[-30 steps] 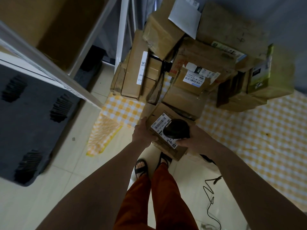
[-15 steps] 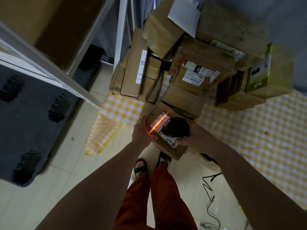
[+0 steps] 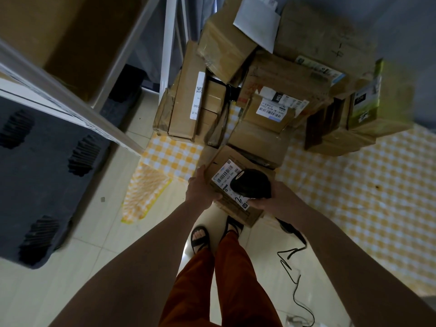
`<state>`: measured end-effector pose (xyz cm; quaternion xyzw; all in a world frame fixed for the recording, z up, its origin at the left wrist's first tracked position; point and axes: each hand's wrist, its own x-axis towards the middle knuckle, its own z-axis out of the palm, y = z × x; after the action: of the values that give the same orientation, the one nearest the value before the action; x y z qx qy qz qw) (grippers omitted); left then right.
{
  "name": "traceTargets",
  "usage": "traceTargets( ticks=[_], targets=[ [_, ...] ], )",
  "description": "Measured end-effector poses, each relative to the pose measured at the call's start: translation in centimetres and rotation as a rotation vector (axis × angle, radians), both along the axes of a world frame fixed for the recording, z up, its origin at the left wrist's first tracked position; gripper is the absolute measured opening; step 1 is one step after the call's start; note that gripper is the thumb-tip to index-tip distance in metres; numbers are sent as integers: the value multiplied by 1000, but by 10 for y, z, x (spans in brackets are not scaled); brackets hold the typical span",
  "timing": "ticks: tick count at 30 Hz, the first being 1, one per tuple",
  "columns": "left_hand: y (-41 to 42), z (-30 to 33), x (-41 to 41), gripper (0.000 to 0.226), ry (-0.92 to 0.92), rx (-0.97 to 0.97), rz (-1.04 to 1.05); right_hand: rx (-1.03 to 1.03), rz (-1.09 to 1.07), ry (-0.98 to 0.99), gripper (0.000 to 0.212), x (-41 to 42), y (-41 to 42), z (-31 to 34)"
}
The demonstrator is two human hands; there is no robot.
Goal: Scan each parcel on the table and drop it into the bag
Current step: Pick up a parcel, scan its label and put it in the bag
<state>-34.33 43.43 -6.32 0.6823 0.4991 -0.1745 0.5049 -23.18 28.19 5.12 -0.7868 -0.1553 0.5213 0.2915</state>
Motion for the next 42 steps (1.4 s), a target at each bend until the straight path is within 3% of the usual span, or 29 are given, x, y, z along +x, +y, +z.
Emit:
traceTargets(
  ticks=[3, 7, 10, 14, 21, 27, 31, 34, 35, 38, 42],
  targets=[
    [2, -3, 0, 109, 13, -9, 9, 60, -151, 45, 53, -6, -11, -8],
    [2, 1, 1, 106, 42, 13, -36, 69, -410, -33, 36, -16, -32, -30],
    [0, 6, 2, 101, 73, 28, -34, 5, -537, 146, 38, -21, -41, -42],
    [-10, 20, 4, 97, 60, 78, -49, 36, -610, 304, 47, -22, -41, -47],
    [-19, 70, 28, 87, -70, 106, -84, 132, -709, 300, 31, -10, -58, -12],
    [-23, 135, 60, 58, -265, 8, -87, 264, -862, 253, 24, -1, -85, 40],
    [-34, 170, 76, 72, -275, -34, -210, 317, -956, 183, 22, -4, -103, 72],
    [-52, 188, 80, 38, -313, -87, -279, 350, -1050, 96, 29, -12, -121, 93],
    [-59, 194, 80, 36, -317, -99, -305, 373, -1083, 72, 27, -16, -128, 100],
    [-75, 205, 81, 54, -347, -143, -370, 433, -1142, 3, 20, -30, -149, 119],
    [-92, 222, 88, 57, -397, -225, -455, 473, -1227, -79, 22, -38, -175, 139]
  ],
)
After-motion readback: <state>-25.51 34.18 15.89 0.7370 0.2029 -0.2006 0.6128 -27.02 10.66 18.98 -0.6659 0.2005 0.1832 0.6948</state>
